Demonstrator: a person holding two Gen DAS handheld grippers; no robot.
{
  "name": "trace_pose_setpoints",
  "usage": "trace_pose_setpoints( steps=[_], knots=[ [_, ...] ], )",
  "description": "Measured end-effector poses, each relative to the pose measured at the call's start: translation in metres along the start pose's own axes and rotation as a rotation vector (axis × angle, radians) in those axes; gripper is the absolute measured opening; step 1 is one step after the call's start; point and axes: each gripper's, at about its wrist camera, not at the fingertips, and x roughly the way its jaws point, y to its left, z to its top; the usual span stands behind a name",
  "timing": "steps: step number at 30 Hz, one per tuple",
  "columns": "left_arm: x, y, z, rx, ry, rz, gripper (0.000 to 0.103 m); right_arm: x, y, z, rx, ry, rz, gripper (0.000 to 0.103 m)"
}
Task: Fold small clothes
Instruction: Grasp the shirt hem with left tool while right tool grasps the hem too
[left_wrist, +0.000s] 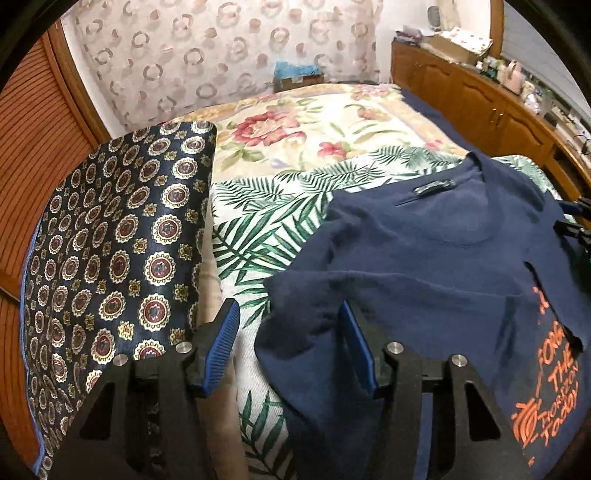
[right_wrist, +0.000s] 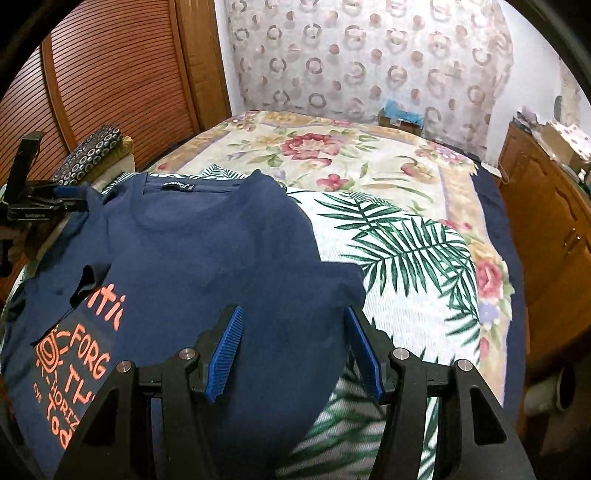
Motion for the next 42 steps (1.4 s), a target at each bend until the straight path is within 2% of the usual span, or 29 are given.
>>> trace_pose_setpoints(
  steps=[5, 8, 9, 10, 12, 13, 17, 23, 27, 28, 29, 30, 33, 35, 39, 42],
  knots=[
    [0.014, -0.003, 0.002, -0.001, 0.017, 0.012, 0.058, 0.006, -0.006, 0.006, 0.003, -0.001, 0.007, 0.060],
    [0.016, -0.006, 0.002, 0.001, 0.005, -0.006, 0.057, 0.007, -0.005, 0.005, 0.013, -0.004, 0.008, 0.060],
    [0.015, -0.006, 0.002, 0.003, 0.000, -0.013, 0.050, 0.007, -0.005, 0.004, 0.016, -0.004, 0.008, 0.060],
    [0.015, -0.006, 0.002, 0.003, -0.007, -0.023, 0.031, 0.007, -0.004, 0.004, 0.018, -0.004, 0.006, 0.060],
    [0.015, -0.003, 0.003, -0.014, -0.006, -0.052, 0.014, 0.007, -0.004, 0.003, 0.021, -0.001, 0.001, 0.060],
    [0.013, -0.001, 0.003, -0.023, -0.015, -0.067, 0.011, 0.007, -0.005, 0.004, 0.021, -0.002, -0.003, 0.060],
    [-0.004, 0.004, 0.002, -0.037, -0.070, -0.072, 0.007, 0.008, -0.005, 0.006, 0.027, 0.005, -0.011, 0.060],
    [-0.040, 0.006, 0.003, -0.038, -0.170, -0.100, 0.007, 0.006, -0.008, 0.010, 0.042, 0.005, -0.079, 0.060],
    [-0.055, 0.005, -0.002, -0.029, -0.199, -0.131, 0.007, 0.012, -0.008, 0.008, 0.051, 0.035, -0.091, 0.060],
    [-0.058, 0.004, -0.004, -0.025, -0.205, -0.142, 0.007, 0.012, -0.003, 0.008, 0.030, 0.043, -0.080, 0.053],
    [-0.061, 0.001, -0.006, -0.023, -0.213, -0.153, 0.007, 0.010, 0.001, 0.009, 0.014, 0.042, -0.038, 0.028],
    [-0.064, 0.000, -0.009, -0.024, -0.218, -0.163, 0.006, 0.010, 0.003, 0.009, 0.009, 0.047, -0.001, 0.013],
    [-0.084, -0.005, -0.022, -0.025, -0.256, -0.201, 0.006, 0.005, 0.013, 0.010, -0.005, 0.044, -0.011, 0.008],
    [-0.104, -0.009, -0.033, -0.019, -0.288, -0.222, 0.006, -0.010, 0.020, 0.009, 0.003, 0.002, 0.000, 0.008],
    [-0.148, -0.012, -0.061, -0.004, -0.356, -0.251, 0.006, -0.064, 0.040, 0.005, 0.016, -0.120, 0.017, 0.008],
    [-0.180, -0.011, -0.090, -0.007, -0.398, -0.280, 0.006, -0.108, 0.055, -0.014, 0.026, -0.188, 0.037, 0.008]
  ],
)
